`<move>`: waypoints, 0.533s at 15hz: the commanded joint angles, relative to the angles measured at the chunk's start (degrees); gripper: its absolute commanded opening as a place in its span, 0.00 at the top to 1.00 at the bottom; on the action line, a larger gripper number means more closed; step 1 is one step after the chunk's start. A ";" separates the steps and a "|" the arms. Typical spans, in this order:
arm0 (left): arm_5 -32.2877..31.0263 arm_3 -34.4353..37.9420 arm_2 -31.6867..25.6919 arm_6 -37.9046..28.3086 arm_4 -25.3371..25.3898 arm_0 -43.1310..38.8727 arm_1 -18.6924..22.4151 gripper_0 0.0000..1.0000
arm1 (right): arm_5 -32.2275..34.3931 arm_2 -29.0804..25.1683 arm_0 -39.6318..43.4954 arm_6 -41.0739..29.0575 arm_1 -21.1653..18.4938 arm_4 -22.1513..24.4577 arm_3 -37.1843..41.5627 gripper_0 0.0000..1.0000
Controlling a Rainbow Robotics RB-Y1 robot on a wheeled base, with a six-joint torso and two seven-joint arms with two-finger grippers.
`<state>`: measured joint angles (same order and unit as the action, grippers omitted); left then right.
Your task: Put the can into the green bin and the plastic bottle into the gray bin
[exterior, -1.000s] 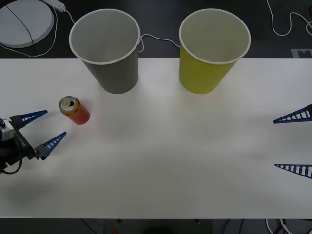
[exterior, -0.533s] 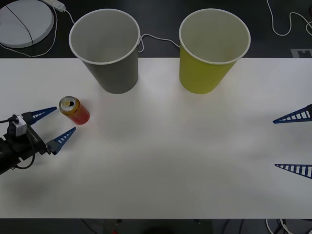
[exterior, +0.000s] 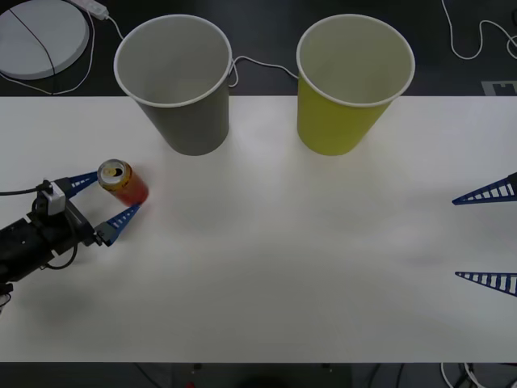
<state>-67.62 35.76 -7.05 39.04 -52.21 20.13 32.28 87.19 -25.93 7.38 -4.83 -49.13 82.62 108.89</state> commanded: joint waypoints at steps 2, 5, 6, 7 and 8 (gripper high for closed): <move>1.62 0.01 0.02 -0.19 -1.22 1.31 -1.17 0.00 | 0.00 0.00 0.00 0.00 0.00 -0.01 0.00 0.00; 2.76 0.01 0.81 -0.37 -1.22 2.19 -1.78 0.00 | 0.00 0.00 0.00 0.00 0.00 -0.01 0.00 0.00; 3.20 0.01 1.08 -0.54 -1.22 2.54 -2.05 0.00 | 0.00 0.00 0.00 0.00 0.00 -0.01 0.00 0.00; 3.55 0.10 1.25 -0.63 -1.31 2.81 -2.22 0.00 | 0.00 0.00 0.00 0.00 0.00 -0.01 0.00 0.00; 3.64 0.01 1.43 -0.72 -1.31 2.98 -2.31 0.00 | 0.00 0.00 0.00 0.00 0.00 -0.01 0.00 0.00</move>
<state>-64.09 35.81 -5.76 38.40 -53.50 22.98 30.05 87.19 -25.93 7.38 -4.83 -49.13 82.62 108.90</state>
